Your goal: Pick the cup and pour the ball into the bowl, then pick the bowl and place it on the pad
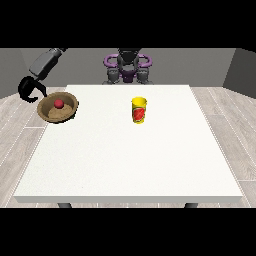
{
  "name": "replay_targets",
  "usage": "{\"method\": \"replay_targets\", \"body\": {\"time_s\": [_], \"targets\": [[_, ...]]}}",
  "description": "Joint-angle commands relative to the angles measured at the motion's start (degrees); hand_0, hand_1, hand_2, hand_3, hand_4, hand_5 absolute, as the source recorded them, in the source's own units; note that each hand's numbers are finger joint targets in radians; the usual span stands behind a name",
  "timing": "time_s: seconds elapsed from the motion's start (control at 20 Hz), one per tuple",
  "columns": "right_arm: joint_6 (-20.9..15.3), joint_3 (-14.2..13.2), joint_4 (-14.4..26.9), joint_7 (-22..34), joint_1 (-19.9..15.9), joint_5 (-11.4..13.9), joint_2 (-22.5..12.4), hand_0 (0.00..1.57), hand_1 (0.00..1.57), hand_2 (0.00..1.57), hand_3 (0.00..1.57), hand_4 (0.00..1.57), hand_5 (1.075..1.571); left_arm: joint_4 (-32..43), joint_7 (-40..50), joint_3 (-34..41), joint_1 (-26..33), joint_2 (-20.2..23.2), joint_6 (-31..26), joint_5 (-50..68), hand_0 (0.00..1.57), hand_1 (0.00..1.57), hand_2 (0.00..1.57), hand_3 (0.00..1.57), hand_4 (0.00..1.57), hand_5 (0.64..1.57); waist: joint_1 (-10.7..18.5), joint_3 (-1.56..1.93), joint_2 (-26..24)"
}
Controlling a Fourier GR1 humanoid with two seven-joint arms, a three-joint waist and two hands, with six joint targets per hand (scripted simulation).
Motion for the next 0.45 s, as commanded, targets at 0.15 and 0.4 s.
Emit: {"method": "replay_targets", "body": {"time_s": [0.15, 0.4], "targets": [[-0.3, 0.4, 3.8, 2.4, 0.2, 1.2, -2.0, 0.00, 0.00, 0.00, 0.00, 0.00, 1.471, -11.0, 9.2, -4.0, -0.6, -6.0, 3.2, 6.8, 0.00, 0.00, 0.00, 0.00, 0.98, 1.570, 0.8, 0.23, -6.8], [2.2, 3.8, -4.4, 7.0, -6.4, 1.3, 1.7, 0.00, 0.00, 0.00, 0.00, 0.70, 1.219, -4.9, 9.7, -9.8, 3.5, -10.0, 5.6, -0.2, 0.00, 0.00, 0.00, 0.00, 0.98, 1.570, -2.7, -0.28, -22.4]]}}
